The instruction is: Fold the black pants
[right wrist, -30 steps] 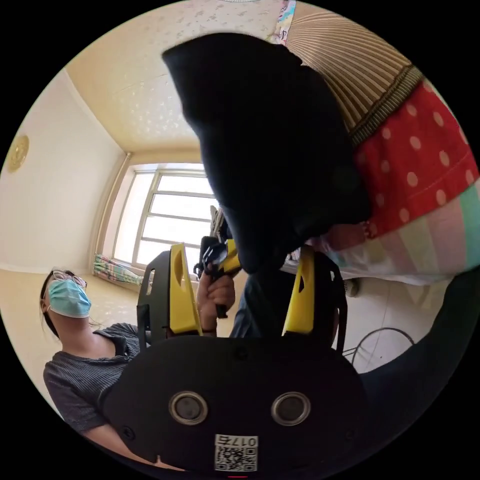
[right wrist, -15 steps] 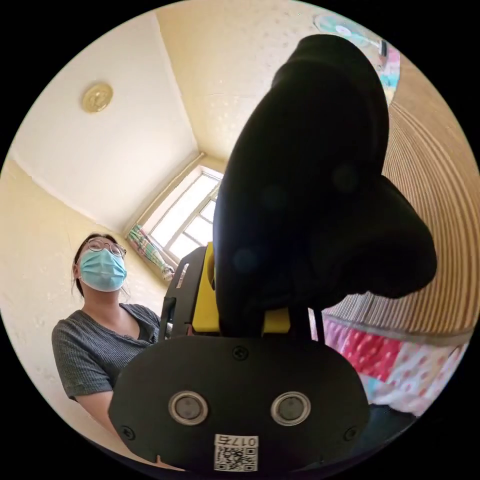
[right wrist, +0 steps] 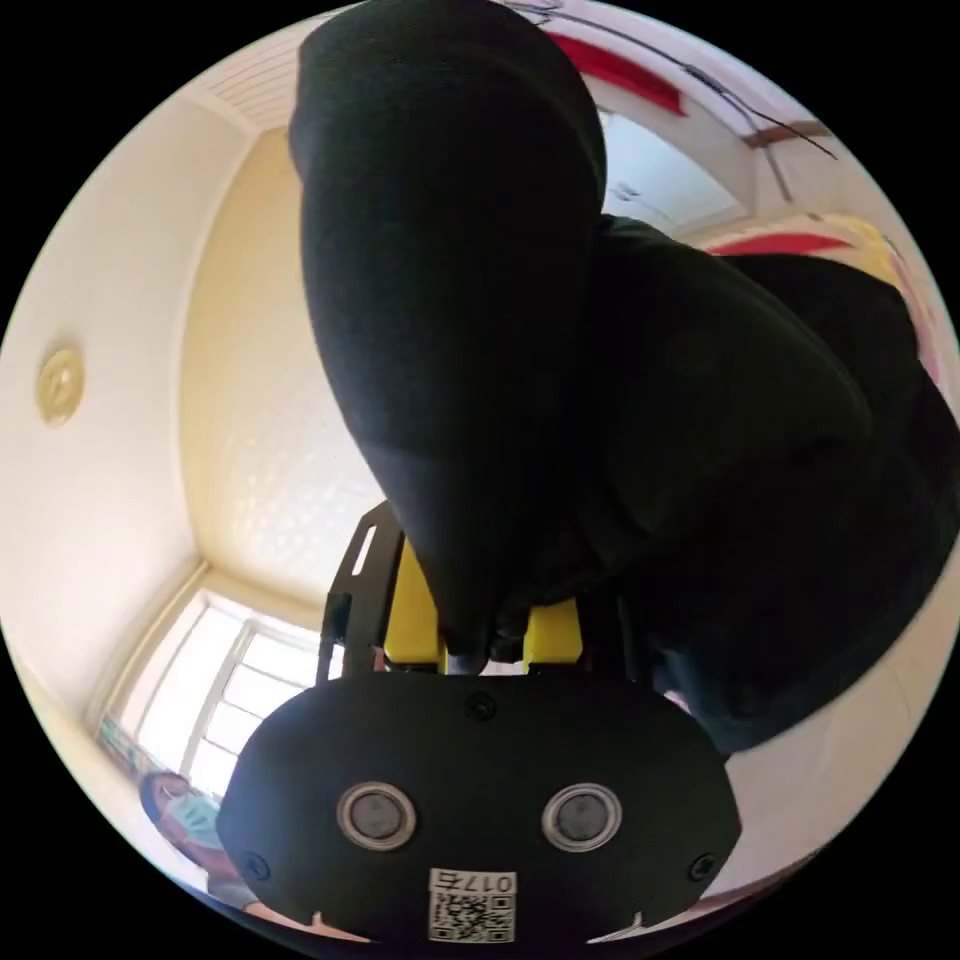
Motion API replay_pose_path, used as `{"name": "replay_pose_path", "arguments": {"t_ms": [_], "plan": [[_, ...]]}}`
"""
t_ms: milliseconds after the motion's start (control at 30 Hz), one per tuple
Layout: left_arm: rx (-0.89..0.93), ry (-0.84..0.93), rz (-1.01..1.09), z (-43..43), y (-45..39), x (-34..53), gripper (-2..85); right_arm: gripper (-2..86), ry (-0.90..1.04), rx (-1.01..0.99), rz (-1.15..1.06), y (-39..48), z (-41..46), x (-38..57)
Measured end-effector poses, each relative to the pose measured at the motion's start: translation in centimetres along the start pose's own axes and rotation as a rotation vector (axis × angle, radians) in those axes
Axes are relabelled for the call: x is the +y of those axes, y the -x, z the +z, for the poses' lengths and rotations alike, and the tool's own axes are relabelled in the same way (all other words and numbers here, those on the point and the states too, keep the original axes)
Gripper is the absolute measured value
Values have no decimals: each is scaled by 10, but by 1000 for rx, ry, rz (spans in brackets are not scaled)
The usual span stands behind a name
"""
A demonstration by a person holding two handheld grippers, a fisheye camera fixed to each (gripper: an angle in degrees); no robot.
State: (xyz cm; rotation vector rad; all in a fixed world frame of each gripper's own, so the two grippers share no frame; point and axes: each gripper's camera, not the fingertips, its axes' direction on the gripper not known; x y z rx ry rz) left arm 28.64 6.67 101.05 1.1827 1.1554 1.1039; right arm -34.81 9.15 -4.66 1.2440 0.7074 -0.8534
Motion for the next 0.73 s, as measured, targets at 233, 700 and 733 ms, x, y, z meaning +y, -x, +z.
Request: {"name": "replay_pose_path", "arguments": {"t_ms": [233, 700, 733], "plan": [[-87, 14, -37, 12, -1, 3, 100, 114, -23, 24, -118, -28, -69, 82], [-791, -823, -26, -199, -30, 42, 18, 5, 394, 177, -713, 114, 57, 362], [-862, -935, -92, -229, -23, 54, 47, 5, 413, 168, -721, 120, 65, 366]]}}
